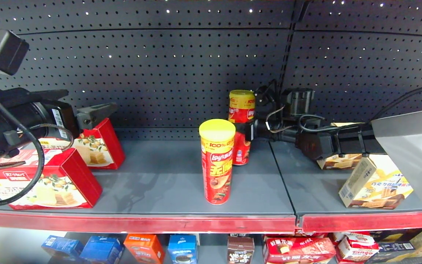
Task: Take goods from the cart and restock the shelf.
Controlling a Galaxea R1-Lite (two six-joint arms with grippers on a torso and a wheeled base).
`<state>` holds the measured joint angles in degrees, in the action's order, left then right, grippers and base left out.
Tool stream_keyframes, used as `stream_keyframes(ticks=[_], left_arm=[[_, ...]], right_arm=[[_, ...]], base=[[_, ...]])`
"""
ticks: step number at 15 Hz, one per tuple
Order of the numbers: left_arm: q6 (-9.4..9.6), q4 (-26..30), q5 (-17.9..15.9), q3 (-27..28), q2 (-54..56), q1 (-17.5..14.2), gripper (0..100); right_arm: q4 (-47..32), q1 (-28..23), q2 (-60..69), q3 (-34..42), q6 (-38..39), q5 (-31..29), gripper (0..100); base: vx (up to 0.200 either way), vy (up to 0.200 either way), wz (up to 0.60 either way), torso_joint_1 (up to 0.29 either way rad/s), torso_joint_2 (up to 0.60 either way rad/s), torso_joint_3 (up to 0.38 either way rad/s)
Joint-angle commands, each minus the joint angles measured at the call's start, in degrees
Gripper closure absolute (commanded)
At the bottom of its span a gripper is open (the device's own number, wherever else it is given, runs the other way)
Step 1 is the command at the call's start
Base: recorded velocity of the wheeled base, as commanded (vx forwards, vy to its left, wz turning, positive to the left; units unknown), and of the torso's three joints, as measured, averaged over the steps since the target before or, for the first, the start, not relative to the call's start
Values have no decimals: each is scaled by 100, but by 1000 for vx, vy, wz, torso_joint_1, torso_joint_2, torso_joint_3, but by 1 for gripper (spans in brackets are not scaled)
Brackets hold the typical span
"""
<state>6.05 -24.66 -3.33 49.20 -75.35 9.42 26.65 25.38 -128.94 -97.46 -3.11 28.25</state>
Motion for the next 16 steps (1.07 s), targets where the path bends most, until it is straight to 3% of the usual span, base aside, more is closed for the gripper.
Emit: stream_keyframes(ticks=[1,2,11,16], left_arm=[[2,-4,-1,2,-6,-2,0],[2,-4,-1,2,-6,-2,0],[2,-12,-1,2,-6,-2,0],[2,-12,-1,11,-41,-2,0]], right_arm=[[16,46,9,-9,-32,6,100],[25,72,-8,-18,-32,6,0],[42,143,141,140,-199,6,0],[51,213,677,931,-208,6,0]], base=[[0,0,0,0,0,0],[0,0,0,0,0,0],[0,0,0,0,0,0],[0,0,0,0,0,0]])
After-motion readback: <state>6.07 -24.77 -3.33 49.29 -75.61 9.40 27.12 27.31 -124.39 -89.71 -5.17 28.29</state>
